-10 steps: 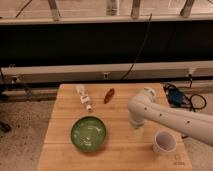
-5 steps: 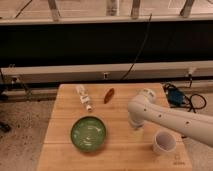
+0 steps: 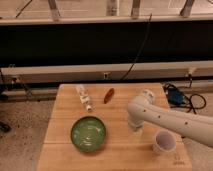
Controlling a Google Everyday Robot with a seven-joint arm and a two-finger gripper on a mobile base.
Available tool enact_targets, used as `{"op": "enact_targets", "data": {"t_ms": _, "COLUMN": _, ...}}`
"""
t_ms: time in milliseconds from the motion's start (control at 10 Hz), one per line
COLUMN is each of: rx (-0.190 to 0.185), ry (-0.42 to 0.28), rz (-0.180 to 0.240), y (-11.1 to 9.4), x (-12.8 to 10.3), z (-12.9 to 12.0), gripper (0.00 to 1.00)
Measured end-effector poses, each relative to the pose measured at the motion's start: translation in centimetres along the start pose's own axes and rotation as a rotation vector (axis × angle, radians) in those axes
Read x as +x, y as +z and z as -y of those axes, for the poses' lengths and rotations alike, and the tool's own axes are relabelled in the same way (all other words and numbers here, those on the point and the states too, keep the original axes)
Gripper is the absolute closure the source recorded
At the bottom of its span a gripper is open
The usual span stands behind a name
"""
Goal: Push the ceramic bowl across the table
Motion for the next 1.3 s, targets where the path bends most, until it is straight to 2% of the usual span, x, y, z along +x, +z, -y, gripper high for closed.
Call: {"op": "enact_targets", "data": {"t_ms": 1300, "rx": -0.014, "ry": -0.062, "rz": 0.031, "y": 1.3, "x": -0.4, "z": -0.9, "gripper": 0.20}}
